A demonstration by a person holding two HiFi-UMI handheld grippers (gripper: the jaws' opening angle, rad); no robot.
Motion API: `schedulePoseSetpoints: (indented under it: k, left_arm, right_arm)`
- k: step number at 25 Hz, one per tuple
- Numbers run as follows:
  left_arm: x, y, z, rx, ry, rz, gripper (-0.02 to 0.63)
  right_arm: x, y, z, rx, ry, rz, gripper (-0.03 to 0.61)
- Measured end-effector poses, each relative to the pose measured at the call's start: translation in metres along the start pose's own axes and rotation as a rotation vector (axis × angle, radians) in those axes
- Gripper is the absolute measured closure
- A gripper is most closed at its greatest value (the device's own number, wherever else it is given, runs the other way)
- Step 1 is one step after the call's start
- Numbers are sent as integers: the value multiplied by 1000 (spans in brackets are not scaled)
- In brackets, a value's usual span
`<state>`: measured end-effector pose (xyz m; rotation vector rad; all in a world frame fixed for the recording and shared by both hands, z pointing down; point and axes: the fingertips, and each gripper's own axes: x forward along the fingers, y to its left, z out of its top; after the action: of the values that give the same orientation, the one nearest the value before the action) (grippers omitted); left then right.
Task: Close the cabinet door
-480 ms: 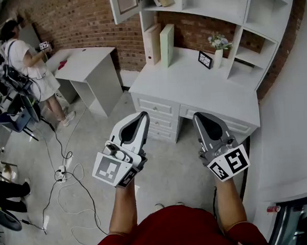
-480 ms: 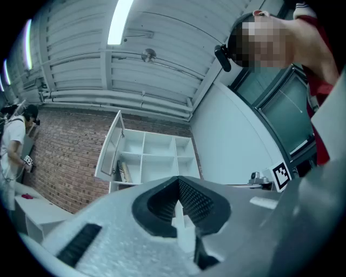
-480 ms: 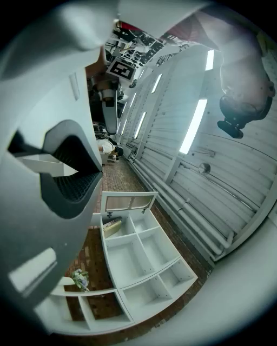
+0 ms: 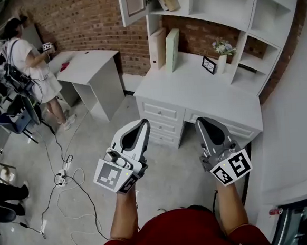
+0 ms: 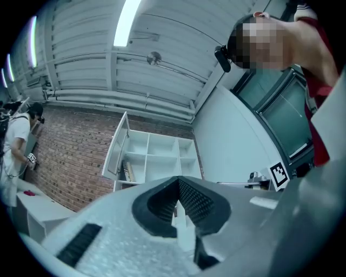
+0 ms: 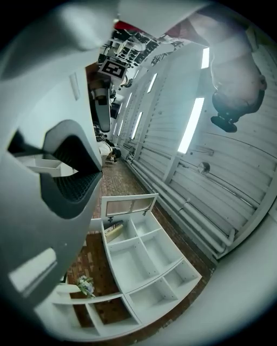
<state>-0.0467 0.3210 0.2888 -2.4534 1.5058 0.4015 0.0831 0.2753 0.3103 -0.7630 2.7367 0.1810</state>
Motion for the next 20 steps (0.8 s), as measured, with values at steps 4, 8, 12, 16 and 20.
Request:
schedulePoseSetpoints:
  k: [4,8,12,16,20]
  left_arm:
    - [-31,31,8,-22,-11,19,611]
    - [-41,58,3,-31,1,27,611]
    - [-25,88,2,-14,-6,40,611]
    - [7,127,-14,11,9,58,611]
    - [54,176,-26,39,22,75,611]
  right_arm:
    - [24,31,-9,-4,35,9,566]
    - [49,38,-20,-12,57,37,565]
    - [77,21,-29,-7,29,56,566]
    - [111,-19,-41,6,-15,69,566]
    - [160,-66,-46,2,-50,90,566]
